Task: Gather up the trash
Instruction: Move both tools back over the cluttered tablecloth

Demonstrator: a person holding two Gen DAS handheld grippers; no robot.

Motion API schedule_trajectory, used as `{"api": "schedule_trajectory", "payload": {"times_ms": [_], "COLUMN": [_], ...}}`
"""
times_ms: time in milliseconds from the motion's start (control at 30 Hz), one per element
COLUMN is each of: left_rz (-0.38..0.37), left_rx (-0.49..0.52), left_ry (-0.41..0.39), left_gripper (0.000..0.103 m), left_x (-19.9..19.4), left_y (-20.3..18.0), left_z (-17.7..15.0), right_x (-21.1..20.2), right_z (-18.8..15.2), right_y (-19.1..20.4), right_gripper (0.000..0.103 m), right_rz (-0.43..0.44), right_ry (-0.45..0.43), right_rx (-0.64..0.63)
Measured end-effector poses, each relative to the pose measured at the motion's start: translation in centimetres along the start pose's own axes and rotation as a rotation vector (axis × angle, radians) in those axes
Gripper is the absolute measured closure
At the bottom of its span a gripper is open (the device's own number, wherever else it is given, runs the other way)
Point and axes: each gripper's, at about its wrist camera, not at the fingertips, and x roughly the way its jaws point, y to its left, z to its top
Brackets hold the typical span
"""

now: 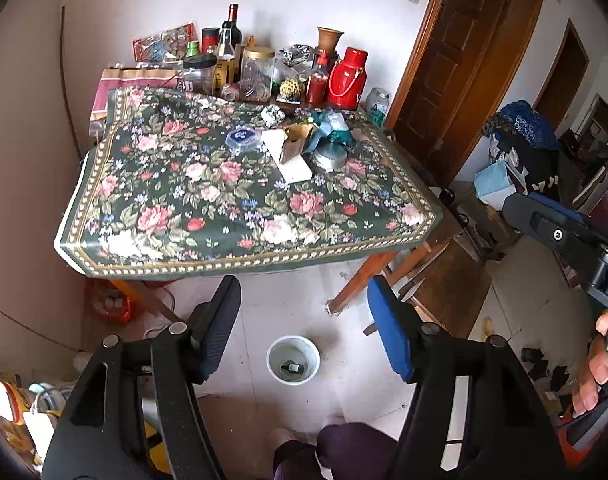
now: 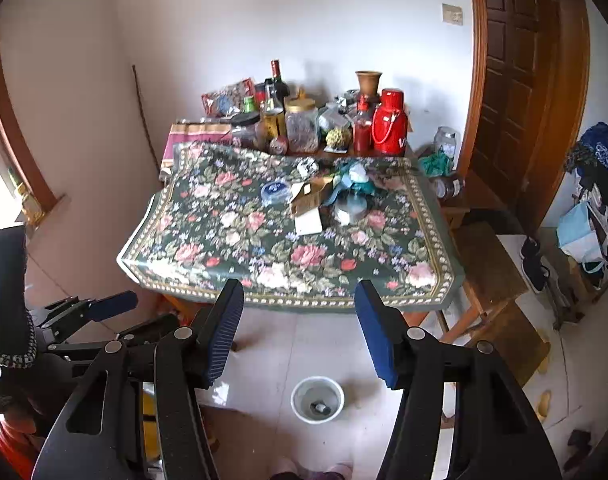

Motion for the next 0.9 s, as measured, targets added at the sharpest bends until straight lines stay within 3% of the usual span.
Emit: {"api": "schedule_trajectory", "payload": {"times_ms": [300, 567, 700, 900], "left_rz": [0.027, 0.067, 0.09, 0.101], "left_rx": [-0.008, -0.064, -0.078, -0.129], "left_ry": [-0.015, -0.009, -0.047, -0.067], "left_gripper": [0.033, 0.033, 0.033, 0.033], "left_x": [3.0, 8.5, 10.4, 12.9], "left_y": [0.3, -1.3, -2.9, -4.1], "left_z": [4.7, 12.0, 15.8, 19.5], "right_x": [2.8, 7.2, 8.8, 11.3], "right_z": [2.8, 8.3, 11.3, 14.7], "right_y": [-2.9, -7.8, -10.6, -13.1], "right_gripper": [0.049, 0.049, 0.049, 0.049], "right_rz": [-0.015, 0.01, 0.054, 0.087], "right_ry": [-0.016, -0.001, 0.008, 0.022], "right_rx": [0.026, 0.014, 0.012, -0.04]}}
